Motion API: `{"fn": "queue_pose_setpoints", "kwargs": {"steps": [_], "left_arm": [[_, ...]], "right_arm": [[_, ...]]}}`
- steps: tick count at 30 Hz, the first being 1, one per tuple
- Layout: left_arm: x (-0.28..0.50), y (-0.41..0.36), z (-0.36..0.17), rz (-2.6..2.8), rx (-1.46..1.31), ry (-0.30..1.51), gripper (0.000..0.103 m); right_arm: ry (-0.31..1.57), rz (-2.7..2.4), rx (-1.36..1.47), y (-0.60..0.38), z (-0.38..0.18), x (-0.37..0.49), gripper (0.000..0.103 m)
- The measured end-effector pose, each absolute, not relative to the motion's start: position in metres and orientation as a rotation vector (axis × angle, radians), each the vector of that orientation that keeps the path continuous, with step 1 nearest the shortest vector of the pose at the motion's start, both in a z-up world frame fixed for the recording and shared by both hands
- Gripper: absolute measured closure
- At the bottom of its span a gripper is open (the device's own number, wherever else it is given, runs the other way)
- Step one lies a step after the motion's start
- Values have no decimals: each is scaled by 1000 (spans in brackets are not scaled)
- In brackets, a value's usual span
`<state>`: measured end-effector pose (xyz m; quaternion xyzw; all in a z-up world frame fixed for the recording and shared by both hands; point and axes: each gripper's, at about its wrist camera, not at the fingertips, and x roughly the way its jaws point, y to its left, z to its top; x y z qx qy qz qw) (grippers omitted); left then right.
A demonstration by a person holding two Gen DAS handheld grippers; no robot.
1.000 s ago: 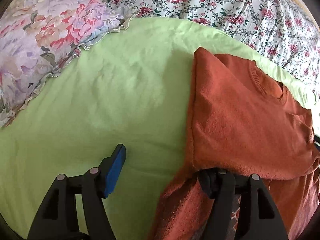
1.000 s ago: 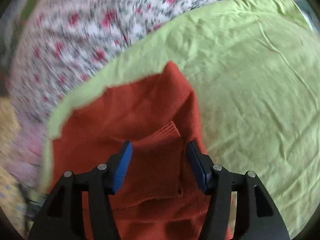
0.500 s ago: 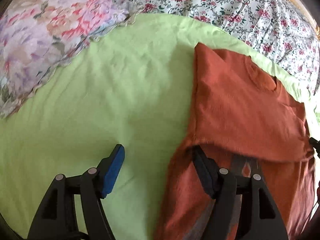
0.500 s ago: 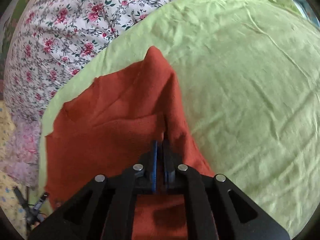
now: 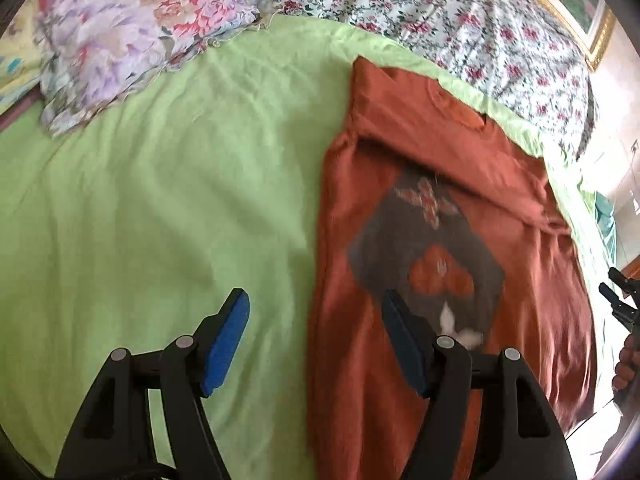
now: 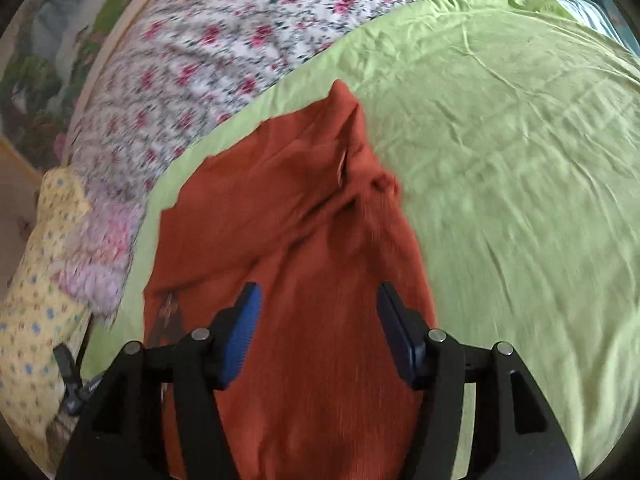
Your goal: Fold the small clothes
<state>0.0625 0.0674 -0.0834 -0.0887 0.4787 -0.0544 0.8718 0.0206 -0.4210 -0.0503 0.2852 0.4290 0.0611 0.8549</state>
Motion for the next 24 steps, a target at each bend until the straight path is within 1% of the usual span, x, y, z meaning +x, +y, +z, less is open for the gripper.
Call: {"fn": "queue_pose_setpoints", "kwargs": {"steps": [6, 12, 16, 24], "left_arm": [[17, 60, -93, -163, -183, 1037, 34], [-20, 52, -106, -173, -134, 1061, 33], [-35, 49, -109, -184, -118, 1052, 29], [-51, 53, -112, -259, -191, 1063, 30]], "right_arm": [[906, 169, 575, -411, -55, -37, 41], [919, 127, 617, -420, -67, -76, 41], [936, 123, 621, -428, -71, -99, 41], [1000, 228, 616, -422, -87, -126, 41]]}}
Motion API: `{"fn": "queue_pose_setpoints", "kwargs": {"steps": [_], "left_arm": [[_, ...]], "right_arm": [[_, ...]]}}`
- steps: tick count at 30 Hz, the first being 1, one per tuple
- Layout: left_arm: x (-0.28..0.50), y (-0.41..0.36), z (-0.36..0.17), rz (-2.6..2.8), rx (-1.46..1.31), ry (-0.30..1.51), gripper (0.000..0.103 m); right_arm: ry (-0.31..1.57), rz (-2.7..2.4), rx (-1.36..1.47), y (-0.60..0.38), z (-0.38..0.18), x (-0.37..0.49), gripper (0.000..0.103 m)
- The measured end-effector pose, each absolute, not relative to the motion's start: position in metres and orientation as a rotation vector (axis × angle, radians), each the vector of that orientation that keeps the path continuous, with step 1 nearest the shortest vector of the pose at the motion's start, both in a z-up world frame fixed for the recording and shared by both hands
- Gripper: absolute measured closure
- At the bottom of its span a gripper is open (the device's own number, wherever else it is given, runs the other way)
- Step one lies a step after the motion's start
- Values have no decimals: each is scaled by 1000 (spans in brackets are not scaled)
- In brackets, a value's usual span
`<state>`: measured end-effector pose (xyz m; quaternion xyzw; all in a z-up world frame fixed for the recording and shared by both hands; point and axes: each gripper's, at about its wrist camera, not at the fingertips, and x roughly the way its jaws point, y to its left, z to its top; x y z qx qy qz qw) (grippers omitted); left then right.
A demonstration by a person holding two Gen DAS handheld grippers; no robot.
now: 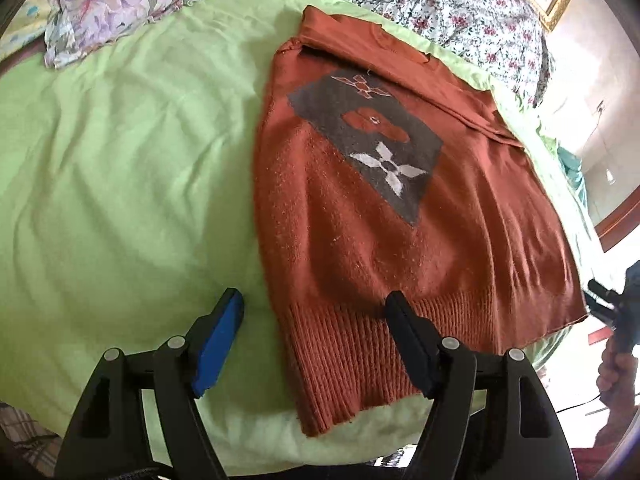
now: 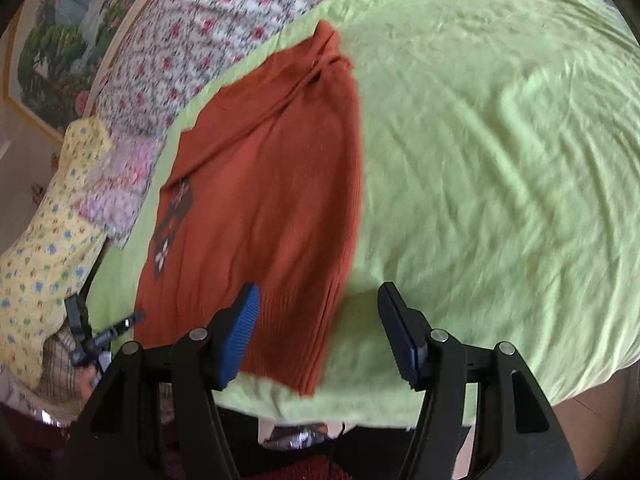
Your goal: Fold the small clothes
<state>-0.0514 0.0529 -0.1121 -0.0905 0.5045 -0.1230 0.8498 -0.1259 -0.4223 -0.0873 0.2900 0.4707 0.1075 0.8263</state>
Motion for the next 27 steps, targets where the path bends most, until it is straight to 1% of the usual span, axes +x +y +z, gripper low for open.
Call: {"fn": "queue_pose_setpoints", "kwargs": {"steps": [2, 4, 5, 6, 7, 8, 12, 15, 16, 17, 19, 20, 21, 22, 23, 24, 25, 26, 27], "left_arm": [[-47, 54, -111, -259, -219, 1071, 32], [-43, 51, -109, -286, -241, 1068, 57], [-41, 49, -110, -319, -257, 1082, 85], [-39, 47, -112, -337, -273, 1100, 94], [-39, 47, -112, -333, -274, 1098, 95], [-40, 47, -110, -333, -275, 1090, 96], [-53, 67, -94, -344, -302, 1026, 97], [-50, 76, -102, -353, -299, 1061, 96], [-46, 75, -109, -343, -307, 1101, 94], [-45, 76, -113, -333, -321, 1124, 89], [-44, 80, -116, -346, -380, 1133, 77], [-42, 81, -117, -367, -417, 1138, 64], [-40, 79, -117, -387, -445, 1140, 53], [-37, 76, -118, -391, -448, 1143, 50], [-36, 70, -118, -383, -428, 1142, 50], [-37, 64, -117, -378, -401, 1137, 55], [-36, 53, -114, -371, -330, 1124, 63], [-37, 48, -114, -375, -289, 1118, 97], [-36, 45, -115, -390, -281, 1124, 96]], "right_arm": [[990, 246, 657, -421, -94, -123, 41], [969, 262, 708, -421, -99, -118, 41], [961, 272, 725, -418, -102, -116, 55], [971, 280, 739, -417, -105, -112, 80], [994, 278, 753, -415, -109, -108, 94], [1008, 261, 754, -416, -111, -108, 96], [973, 272, 750, -434, -97, -125, 97], [1003, 274, 749, -441, -103, -129, 97], [1016, 287, 762, -441, -107, -126, 97], [1032, 299, 774, -439, -111, -123, 94], [1057, 308, 774, -434, -114, -120, 93], [1057, 319, 782, -434, -114, -119, 89], [1052, 331, 794, -435, -114, -119, 82], [1047, 345, 806, -435, -115, -119, 79], [1042, 354, 816, -435, -117, -119, 75], [1034, 354, 817, -433, -118, -119, 75], [1031, 354, 795, -430, -117, -118, 75], [1032, 355, 768, -428, -115, -118, 76], [1033, 352, 747, -426, -114, -118, 91]]}}
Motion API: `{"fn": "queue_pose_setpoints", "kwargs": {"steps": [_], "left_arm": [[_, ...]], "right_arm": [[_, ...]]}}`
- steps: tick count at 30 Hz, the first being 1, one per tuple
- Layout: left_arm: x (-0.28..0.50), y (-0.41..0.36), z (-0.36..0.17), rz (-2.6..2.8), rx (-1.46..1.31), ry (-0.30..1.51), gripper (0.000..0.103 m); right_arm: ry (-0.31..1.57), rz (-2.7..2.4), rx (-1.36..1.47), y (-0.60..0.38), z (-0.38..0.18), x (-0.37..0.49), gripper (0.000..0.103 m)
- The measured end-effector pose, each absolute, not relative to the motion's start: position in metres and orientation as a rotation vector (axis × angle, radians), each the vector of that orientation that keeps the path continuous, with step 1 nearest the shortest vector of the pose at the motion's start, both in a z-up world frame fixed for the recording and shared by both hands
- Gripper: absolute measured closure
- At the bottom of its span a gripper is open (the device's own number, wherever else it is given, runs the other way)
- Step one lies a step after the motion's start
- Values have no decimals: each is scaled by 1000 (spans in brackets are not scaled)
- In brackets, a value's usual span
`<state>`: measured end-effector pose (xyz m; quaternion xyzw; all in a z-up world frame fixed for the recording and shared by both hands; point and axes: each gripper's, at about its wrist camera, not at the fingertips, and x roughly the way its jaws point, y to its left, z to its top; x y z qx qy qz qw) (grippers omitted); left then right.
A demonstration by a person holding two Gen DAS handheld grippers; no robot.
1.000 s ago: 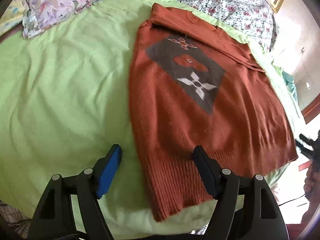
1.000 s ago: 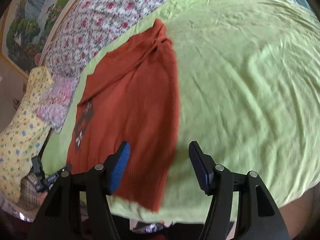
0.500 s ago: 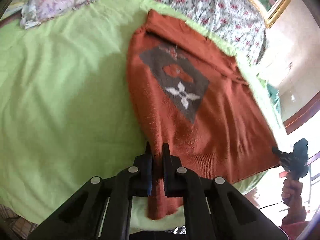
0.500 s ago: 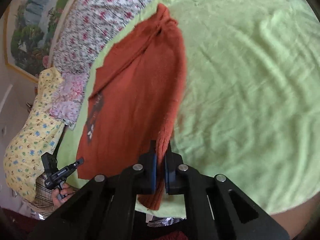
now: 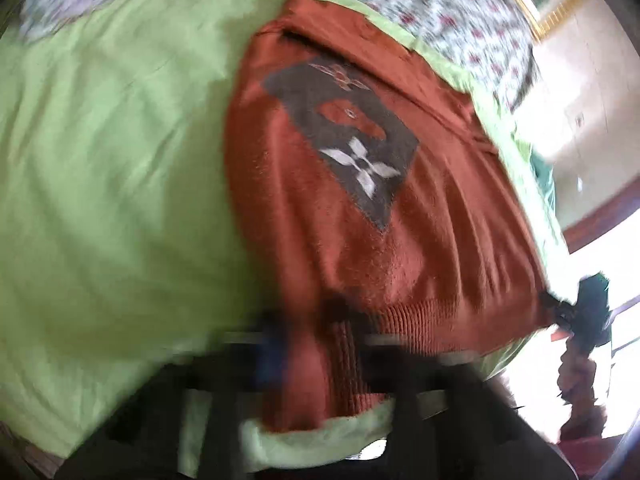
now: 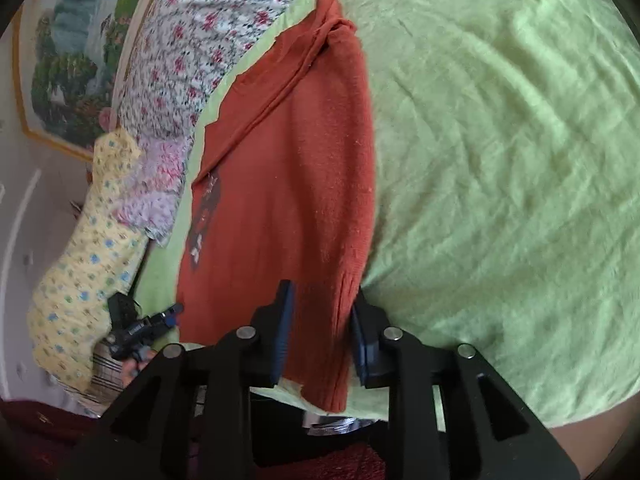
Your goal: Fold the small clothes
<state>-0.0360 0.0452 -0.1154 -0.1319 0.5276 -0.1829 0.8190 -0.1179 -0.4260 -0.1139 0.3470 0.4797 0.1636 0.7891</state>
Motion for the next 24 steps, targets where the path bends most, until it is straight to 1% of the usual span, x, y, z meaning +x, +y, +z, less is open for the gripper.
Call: {"fn": "queue_pose_setpoints", "kwargs": {"steps": [1, 5, 9, 12, 15, 19, 24], "left_arm": [[-36, 48, -115, -389, -293, 1119, 96], [-47, 64, -108, -381, -320, 1064, 98], [-47, 79, -110, -401, -372, 1049, 98], [-38, 78, -93, -435, -416, 989, 98], [-23, 73, -64, -476, -426, 911, 98], [23, 64, -27, -503, -428, 819, 98], [95, 53, 12, -476, -405, 731, 99]], "right_arm": [[1040, 351, 746, -427, -114, -118, 97], [1005, 363, 813, -445, -114, -130, 97], [976, 415, 878, -447, -116, -131, 97], [900, 480, 921, -446, -101, -120, 97], [823, 537, 923, -446, -75, -104, 97], [718, 571, 912, -450, -35, -61, 97], [656, 538, 875, -454, -6, 2, 97]]}}
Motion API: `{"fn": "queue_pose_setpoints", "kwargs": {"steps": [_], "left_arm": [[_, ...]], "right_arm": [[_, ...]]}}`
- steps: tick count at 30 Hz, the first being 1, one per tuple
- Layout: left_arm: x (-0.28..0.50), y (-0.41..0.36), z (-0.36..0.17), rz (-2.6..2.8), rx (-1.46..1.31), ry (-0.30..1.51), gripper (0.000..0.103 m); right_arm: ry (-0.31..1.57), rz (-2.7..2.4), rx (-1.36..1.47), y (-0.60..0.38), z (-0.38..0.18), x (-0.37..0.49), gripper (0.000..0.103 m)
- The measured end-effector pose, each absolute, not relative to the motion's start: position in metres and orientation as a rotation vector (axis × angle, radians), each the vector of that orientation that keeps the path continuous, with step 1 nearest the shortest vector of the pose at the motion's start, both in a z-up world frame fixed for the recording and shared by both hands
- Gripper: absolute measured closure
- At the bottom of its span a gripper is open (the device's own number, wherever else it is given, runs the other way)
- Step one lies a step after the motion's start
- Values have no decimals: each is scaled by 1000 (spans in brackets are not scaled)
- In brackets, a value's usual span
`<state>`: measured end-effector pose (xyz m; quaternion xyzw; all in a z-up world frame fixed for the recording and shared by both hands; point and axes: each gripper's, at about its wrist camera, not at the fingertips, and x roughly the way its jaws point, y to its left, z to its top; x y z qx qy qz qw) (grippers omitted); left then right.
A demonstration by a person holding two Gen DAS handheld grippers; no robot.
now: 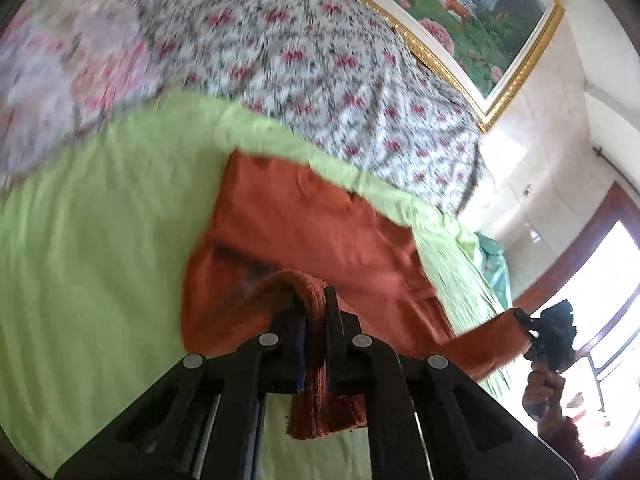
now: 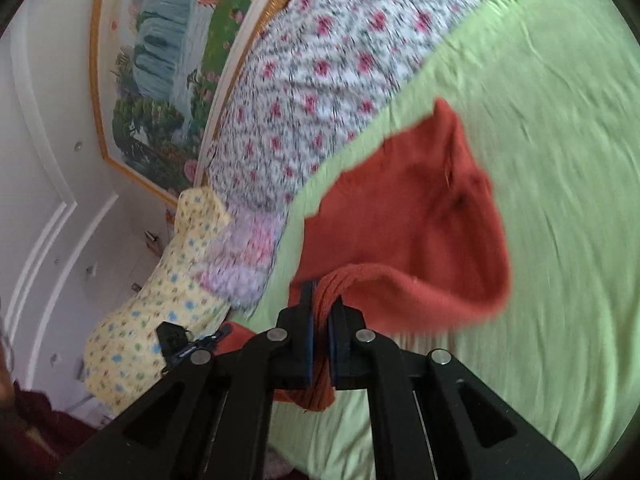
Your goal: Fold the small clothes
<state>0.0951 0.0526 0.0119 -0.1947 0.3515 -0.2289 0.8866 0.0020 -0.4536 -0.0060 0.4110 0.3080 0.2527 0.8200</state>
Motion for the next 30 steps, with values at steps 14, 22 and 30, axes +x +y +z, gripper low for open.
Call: {"fn": "queue_pose_setpoints", "kwargs": {"steps": [14, 22, 30], "left_arm": [[306, 3, -22, -346, -368, 816, 99], [362, 6, -96, -265, -420, 918, 98], [338, 13, -77, -261, -371, 854, 81]], "right_arm": [[698, 287, 891, -495, -49, 204, 97], [784, 209, 892, -504, -113, 253, 95], [831, 209, 925, -516, -112, 256, 90]]}}
